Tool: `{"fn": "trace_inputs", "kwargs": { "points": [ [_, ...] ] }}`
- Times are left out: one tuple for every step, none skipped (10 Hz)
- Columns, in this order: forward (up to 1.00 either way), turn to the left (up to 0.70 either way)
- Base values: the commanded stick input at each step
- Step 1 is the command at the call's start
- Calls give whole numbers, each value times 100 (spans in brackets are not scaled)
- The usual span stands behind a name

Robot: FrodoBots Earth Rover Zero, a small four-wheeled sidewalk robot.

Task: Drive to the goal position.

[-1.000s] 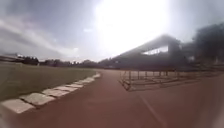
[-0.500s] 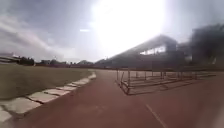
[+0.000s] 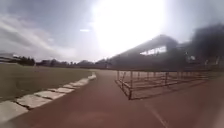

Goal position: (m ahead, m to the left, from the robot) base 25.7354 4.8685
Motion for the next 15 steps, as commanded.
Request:
{"fn": "trace_inputs", "kwargs": {
  "points": [
    [70,0],
    [70,0],
    [70,-7],
    [70,-22],
    [70,0],
    [70,0],
    [70,0],
    [70,0],
    [70,0],
    [70,0],
    [70,0],
    [70,0],
    [70,0],
    [70,0],
    [70,0]
  ]
}}
